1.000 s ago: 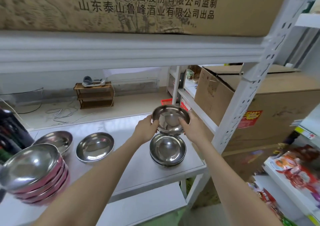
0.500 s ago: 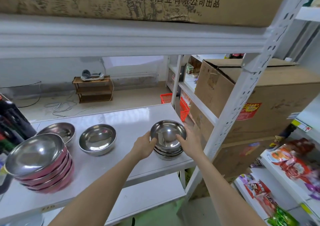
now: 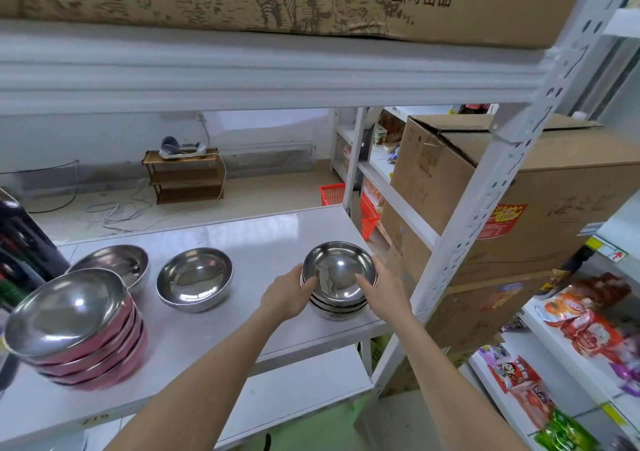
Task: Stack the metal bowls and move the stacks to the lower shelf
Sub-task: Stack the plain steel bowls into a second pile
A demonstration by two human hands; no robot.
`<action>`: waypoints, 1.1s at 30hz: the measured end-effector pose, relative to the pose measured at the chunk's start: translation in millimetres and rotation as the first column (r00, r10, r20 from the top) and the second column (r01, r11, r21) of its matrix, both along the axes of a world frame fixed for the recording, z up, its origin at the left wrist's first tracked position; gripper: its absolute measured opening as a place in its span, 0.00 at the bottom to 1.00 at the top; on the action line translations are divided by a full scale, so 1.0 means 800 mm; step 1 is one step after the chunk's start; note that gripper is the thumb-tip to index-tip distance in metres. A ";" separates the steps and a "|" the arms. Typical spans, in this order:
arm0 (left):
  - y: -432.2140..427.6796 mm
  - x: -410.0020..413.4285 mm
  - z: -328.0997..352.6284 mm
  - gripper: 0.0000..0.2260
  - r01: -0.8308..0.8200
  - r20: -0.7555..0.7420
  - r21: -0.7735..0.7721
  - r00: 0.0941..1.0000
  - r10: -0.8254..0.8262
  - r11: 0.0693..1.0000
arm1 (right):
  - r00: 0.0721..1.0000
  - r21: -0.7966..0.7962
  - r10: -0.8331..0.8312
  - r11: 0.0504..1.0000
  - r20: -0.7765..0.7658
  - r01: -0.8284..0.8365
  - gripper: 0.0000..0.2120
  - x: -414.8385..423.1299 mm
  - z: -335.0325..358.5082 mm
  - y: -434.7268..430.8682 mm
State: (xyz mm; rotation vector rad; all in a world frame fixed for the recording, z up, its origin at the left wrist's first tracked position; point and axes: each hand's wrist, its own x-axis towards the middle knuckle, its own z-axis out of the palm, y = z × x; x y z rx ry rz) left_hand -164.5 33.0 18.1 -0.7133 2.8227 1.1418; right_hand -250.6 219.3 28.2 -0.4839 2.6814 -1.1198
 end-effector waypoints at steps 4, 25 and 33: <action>-0.007 0.008 0.008 0.32 -0.085 0.005 -0.075 0.996 0.085 0.994 | 0.997 0.030 -0.031 0.999 -0.069 0.033 0.29 0.003 0.011 0.001; -0.147 0.139 0.068 0.38 -0.597 -0.338 -0.141 0.779 0.528 0.790 | 0.883 0.101 0.280 0.960 -0.377 -0.261 0.33 0.014 0.109 -0.182; -0.152 0.126 0.013 0.40 -0.652 -0.240 -0.087 0.747 0.620 0.753 | 0.815 0.205 0.474 0.880 -0.334 -0.428 0.32 0.016 0.056 -0.274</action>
